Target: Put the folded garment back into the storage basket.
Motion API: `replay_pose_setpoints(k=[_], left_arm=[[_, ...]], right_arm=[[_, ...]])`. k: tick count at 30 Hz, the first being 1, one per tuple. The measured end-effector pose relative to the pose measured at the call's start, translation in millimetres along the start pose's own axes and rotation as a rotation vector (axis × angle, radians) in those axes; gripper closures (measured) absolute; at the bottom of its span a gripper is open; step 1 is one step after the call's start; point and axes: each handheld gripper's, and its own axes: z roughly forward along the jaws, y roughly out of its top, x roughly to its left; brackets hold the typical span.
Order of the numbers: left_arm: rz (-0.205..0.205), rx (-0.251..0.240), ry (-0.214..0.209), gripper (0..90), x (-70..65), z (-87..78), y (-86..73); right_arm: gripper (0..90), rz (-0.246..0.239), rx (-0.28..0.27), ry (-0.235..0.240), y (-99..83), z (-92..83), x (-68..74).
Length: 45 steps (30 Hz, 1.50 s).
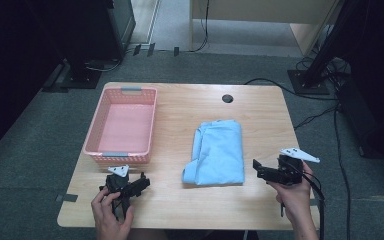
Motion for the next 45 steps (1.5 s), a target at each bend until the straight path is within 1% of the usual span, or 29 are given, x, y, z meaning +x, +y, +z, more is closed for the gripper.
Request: replay_pose_setpoints(k=[6,9,14,20,25,34,41,45], left_arm=[[-0.001,0.000,0.000,0.0,-0.1,0.0,0.0],[-0.001,0.000,0.000,0.0,-0.1,0.0,0.0],[-0.001,0.000,0.000,0.0,0.0,0.0,0.0],[-0.001,0.000,0.000,0.0,0.0,0.0,0.0],[-0.001,0.000,0.000,0.0,0.0,0.0,0.0],[-0.001,0.000,0.000,0.0,-0.1,0.0,0.0],[-0.001,0.000,0.000,0.0,0.0,0.0,0.0],[-0.001,0.000,0.000,0.0,0.0,0.0,0.0]], right_arm=[[0.1,-0.010,0.003,-0.004,6.9,5.0,7.1],[0.1,-0.017,-0.001,0.006,9.5,7.4,10.1],[0.1,-0.036,0.010,0.008,14.0,12.8,16.9],[0.1,-0.052,0.008,0.029,19.3,18.3,25.0],[0.1,-0.064,0.013,0.027,23.1,24.4,30.5],[0.1,-0.069,0.022,0.040,28.9,35.4,39.1],[0.3,-0.075,0.035,0.040,31.5,45.4,45.0],[0.3,-0.075,0.042,0.051,31.8,50.7,47.3]])
